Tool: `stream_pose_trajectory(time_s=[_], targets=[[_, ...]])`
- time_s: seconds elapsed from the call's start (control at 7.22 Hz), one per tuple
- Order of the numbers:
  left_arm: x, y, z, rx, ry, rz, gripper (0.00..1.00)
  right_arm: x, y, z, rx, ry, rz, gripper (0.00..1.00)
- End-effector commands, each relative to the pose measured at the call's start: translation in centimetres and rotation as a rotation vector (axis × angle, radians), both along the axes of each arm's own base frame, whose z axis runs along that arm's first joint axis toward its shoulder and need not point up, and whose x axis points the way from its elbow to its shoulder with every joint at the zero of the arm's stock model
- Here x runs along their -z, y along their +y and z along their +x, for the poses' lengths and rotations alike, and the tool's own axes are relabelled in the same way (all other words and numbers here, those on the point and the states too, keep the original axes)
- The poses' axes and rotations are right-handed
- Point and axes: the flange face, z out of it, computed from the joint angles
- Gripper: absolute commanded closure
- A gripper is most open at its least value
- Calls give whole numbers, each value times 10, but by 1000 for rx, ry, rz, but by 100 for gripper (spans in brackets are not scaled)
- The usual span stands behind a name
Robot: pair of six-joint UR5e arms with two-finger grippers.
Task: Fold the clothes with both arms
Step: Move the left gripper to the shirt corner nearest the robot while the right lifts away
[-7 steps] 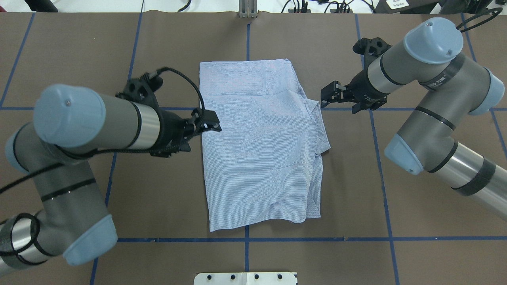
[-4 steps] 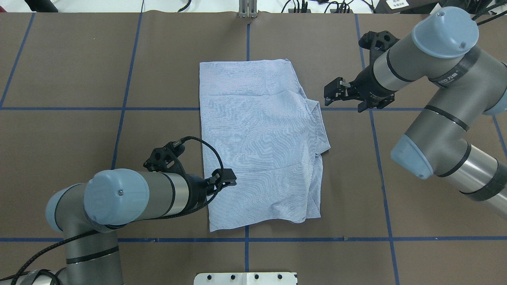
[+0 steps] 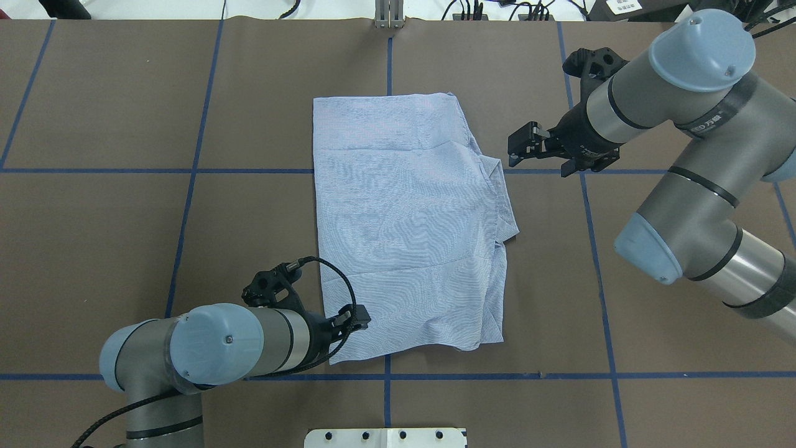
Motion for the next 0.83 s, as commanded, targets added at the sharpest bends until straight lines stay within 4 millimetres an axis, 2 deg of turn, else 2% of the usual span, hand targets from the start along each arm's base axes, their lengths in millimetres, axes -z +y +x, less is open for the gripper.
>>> stream_pose_trajectory(time_s=[0.0, 0.14, 0.69], targets=[[-9, 20, 10, -36, -17, -3, 10, -4, 0, -5, 8, 6, -6, 0], [-12, 27, 15, -48, -25, -4, 10, -1, 1, -6, 11, 2, -3, 0], [-13, 26, 20, -50, -31, -6, 21, 1, 1, -5, 12, -1, -2, 0]])
